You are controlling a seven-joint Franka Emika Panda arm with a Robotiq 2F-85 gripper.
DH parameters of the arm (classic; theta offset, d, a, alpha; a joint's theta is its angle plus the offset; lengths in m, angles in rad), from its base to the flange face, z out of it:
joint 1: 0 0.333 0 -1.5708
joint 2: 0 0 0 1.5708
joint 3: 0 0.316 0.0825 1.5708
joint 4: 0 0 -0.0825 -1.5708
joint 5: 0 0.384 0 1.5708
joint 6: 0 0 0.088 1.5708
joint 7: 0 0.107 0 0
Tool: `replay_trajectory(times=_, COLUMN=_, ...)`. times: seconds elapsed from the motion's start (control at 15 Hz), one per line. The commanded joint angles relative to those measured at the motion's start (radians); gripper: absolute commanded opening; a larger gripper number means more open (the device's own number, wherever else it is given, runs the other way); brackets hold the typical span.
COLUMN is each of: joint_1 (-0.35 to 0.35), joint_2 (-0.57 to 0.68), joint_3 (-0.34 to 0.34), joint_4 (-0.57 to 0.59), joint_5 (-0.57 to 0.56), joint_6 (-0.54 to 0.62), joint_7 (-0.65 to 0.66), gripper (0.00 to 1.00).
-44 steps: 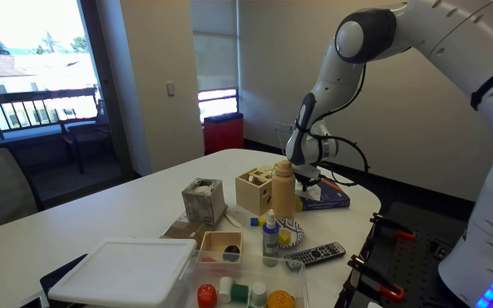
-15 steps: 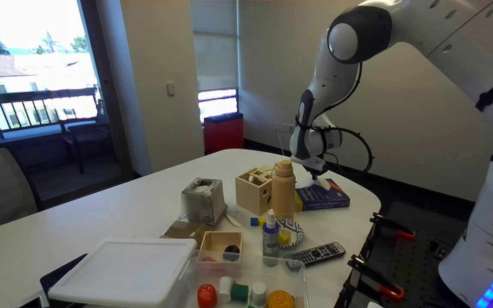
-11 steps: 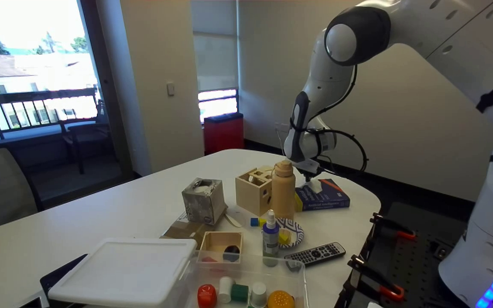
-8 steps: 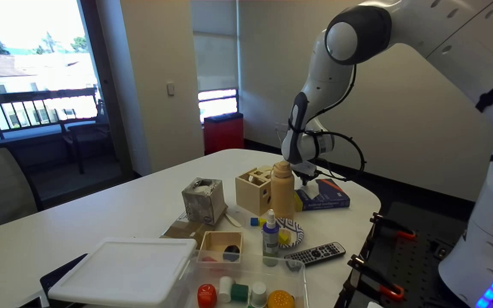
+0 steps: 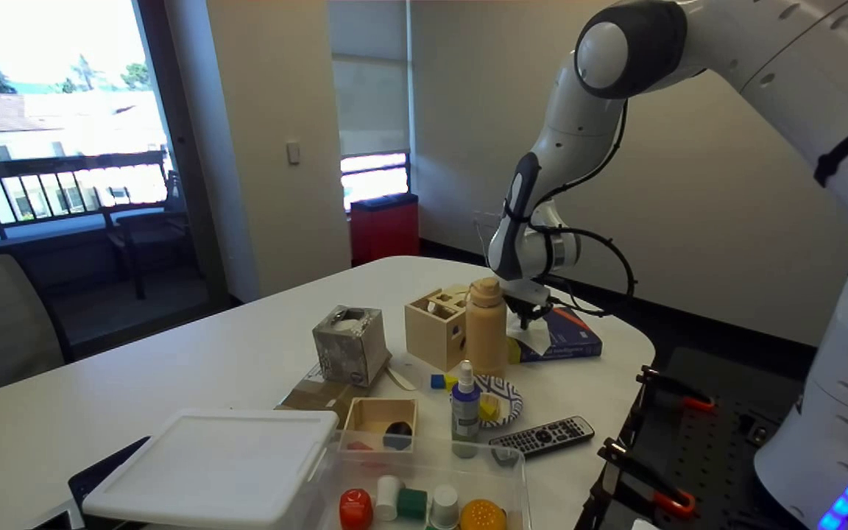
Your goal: Use the paper towel to clean the book
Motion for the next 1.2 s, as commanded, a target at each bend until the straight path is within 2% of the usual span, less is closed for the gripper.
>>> replay_trajectory(times=0.0, joint_1=-0.017, joint_2=-0.083, joint_3=-0.01, joint_4=-0.072, joint_5=0.004, joint_6=-0.058, joint_7=-0.045, gripper=0.0)
replay_trajectory(times=0.47, joint_1=-0.004, joint_2=-0.092, joint_3=-0.106, joint_4=-0.125, joint_5=-0.013, joint_6=-0.121, joint_7=-0.015, gripper=0.0)
replay_trajectory(times=0.8, joint_1=0.0, joint_2=-0.061, joint_3=-0.159, joint_4=-0.14, joint_5=-0.009, joint_6=-0.106, joint_7=0.011, gripper=0.0)
replay_trajectory(times=1.13, joint_1=0.044, joint_2=-0.056, joint_3=-0.253, joint_4=-0.141, joint_5=-0.021, joint_6=-0.09, joint_7=0.054, gripper=0.0)
